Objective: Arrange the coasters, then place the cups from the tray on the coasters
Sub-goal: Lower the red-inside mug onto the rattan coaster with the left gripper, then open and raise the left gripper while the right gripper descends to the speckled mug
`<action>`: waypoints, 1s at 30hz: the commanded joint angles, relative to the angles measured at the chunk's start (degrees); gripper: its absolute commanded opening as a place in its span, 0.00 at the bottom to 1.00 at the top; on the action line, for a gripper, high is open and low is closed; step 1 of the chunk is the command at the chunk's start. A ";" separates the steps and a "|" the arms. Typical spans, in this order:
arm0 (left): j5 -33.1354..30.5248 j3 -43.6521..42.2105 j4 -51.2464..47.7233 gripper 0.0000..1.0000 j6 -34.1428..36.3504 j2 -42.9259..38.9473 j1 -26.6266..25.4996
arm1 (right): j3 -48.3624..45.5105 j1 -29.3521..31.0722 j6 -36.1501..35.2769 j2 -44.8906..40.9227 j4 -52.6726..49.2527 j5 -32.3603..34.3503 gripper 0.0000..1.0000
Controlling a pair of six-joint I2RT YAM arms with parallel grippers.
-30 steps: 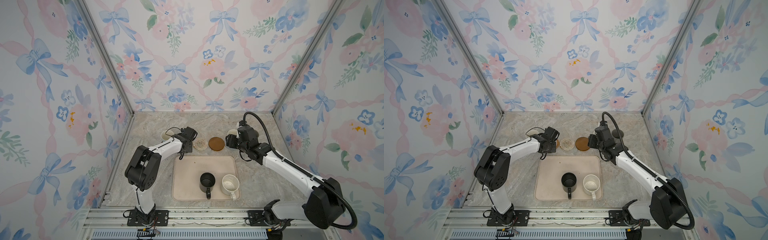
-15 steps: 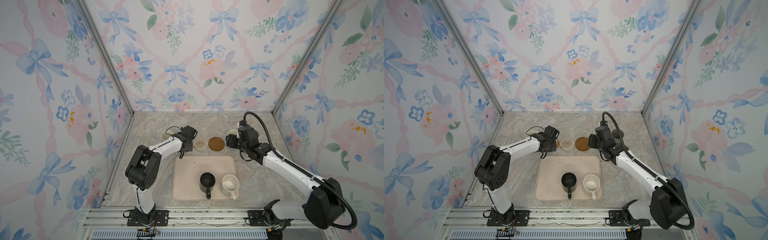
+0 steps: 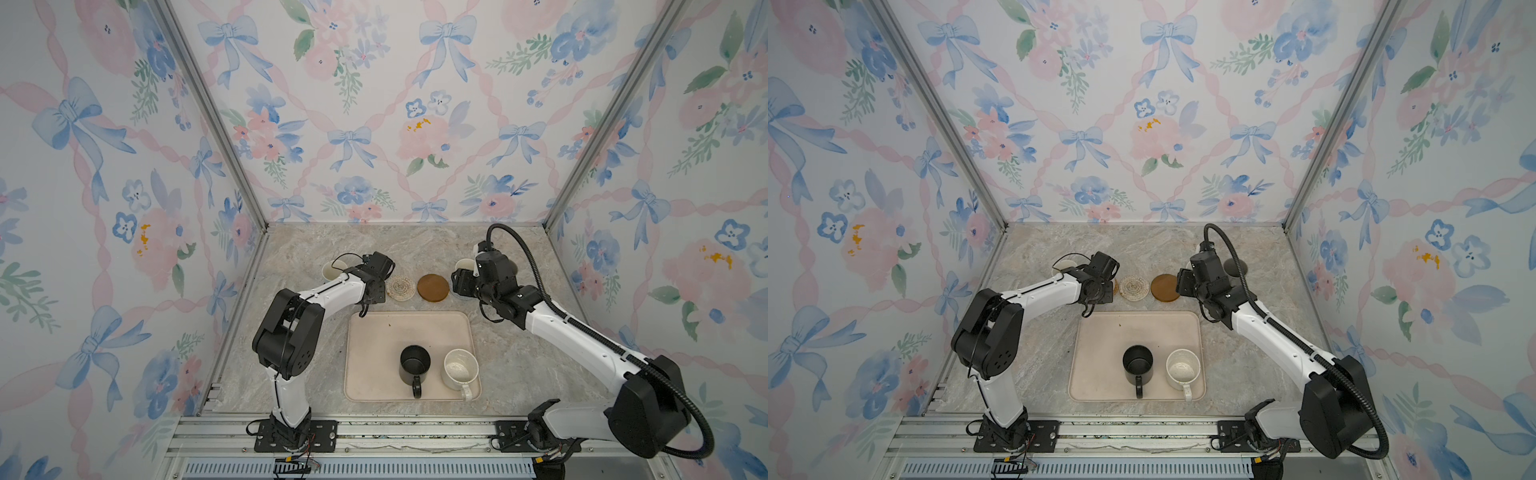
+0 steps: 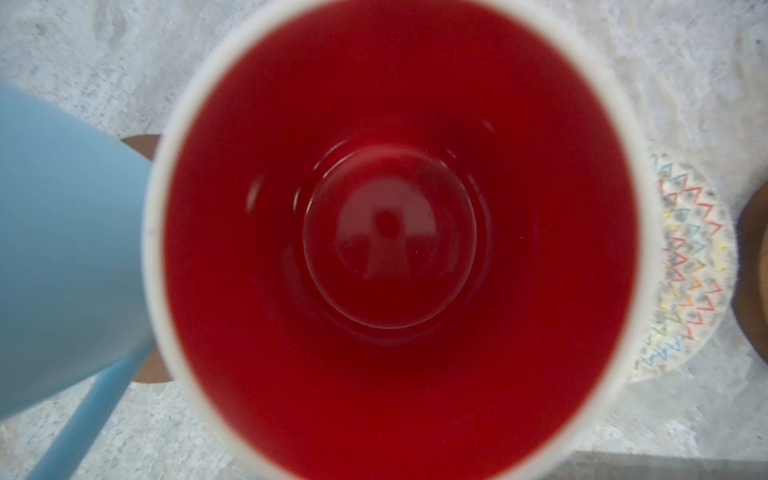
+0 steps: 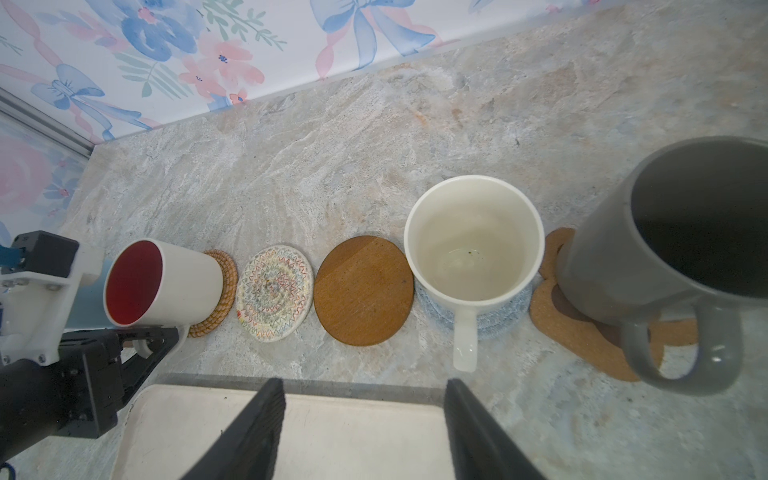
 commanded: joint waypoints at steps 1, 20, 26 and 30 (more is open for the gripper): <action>0.53 0.85 1.08 0.27 0.59 0.65 0.35 | 0.38 -0.69 -0.49 0.46 -0.54 -0.27 0.64; -0.27 -0.20 1.17 0.47 -1.90 -7.80 -1.17 | 1.19 0.05 -1.26 -1.50 -2.86 0.25 0.64; -8.76 2.04 1.85 0.47 -1.56 -13.44 -7.46 | 2.80 4.17 -3.64 -4.54 -8.12 5.95 0.64; -13.26 3.47 4.36 0.47 0.26 -15.80 -11.74 | 2.93 8.52 -4.62 -7.59 -12.54 10.97 0.64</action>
